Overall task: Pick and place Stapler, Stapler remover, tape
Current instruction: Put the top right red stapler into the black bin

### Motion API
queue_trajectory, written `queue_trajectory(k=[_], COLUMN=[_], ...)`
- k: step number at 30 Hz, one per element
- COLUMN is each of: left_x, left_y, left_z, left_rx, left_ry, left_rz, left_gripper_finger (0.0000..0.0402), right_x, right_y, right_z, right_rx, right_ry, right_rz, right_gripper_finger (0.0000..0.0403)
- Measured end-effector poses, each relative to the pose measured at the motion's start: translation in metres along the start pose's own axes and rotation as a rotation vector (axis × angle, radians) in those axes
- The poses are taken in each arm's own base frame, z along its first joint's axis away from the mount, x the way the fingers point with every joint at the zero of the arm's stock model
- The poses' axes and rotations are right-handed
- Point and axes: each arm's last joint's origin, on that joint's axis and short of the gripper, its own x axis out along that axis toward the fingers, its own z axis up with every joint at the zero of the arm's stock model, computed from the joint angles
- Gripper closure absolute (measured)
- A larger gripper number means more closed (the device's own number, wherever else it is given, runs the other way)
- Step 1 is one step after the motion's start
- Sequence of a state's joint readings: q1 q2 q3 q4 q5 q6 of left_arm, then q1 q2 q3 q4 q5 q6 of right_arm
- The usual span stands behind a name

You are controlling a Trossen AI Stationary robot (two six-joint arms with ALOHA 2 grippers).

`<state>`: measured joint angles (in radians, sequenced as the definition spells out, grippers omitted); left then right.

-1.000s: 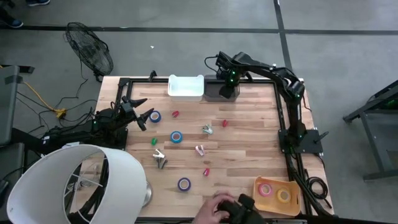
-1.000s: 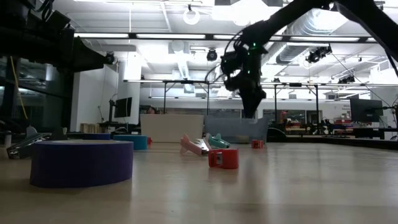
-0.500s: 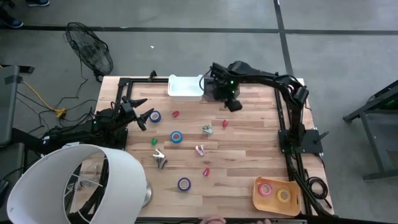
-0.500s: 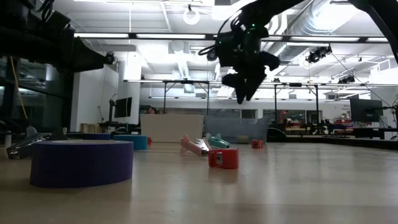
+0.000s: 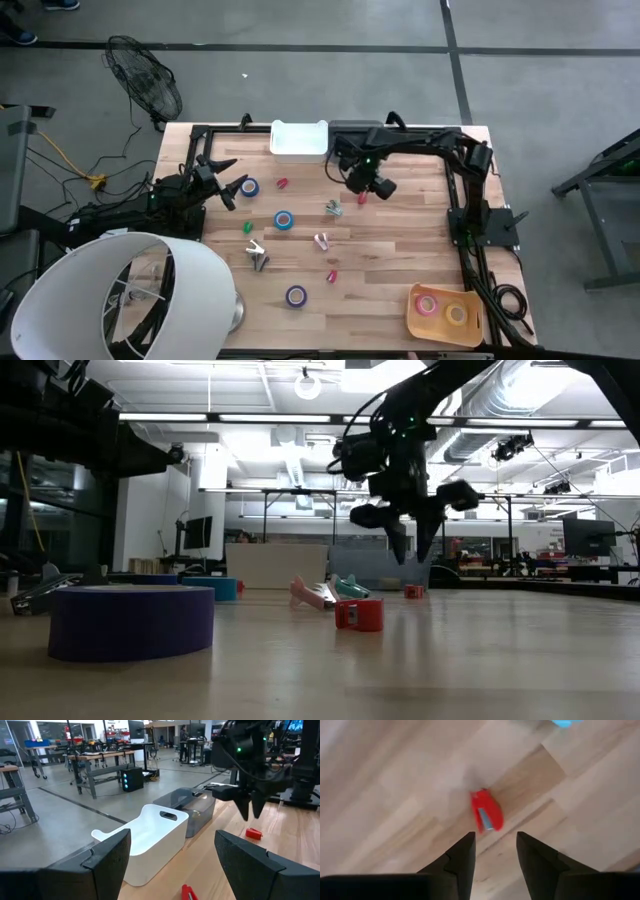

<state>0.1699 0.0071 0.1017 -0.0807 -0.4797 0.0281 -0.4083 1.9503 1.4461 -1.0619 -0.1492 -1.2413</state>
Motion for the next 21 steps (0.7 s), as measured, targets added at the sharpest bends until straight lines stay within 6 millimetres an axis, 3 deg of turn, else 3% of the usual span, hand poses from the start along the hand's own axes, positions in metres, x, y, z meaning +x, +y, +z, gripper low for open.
queue_trajectory(k=[7,13,21], left_x=[0.000,0.000,0.000], left_y=[0.000,0.000,0.000], left_z=[0.000,0.000,0.000], left_rx=[0.000,0.000,0.000], left_ry=[0.000,0.000,0.000], left_rz=[0.000,0.000,0.000], left_gripper_finger=[0.0117,0.0117,0.0117], right_x=[0.018,0.019,0.030], right_y=[0.004,0.012,0.029], right_z=[0.002,0.007,0.007], right_rx=[-0.025,-0.072,-0.148], right_ry=[0.088,0.065,0.111], right_rz=[-0.053,-0.120,-0.222], right_gripper_finger=[0.0269,0.0266,0.0201])
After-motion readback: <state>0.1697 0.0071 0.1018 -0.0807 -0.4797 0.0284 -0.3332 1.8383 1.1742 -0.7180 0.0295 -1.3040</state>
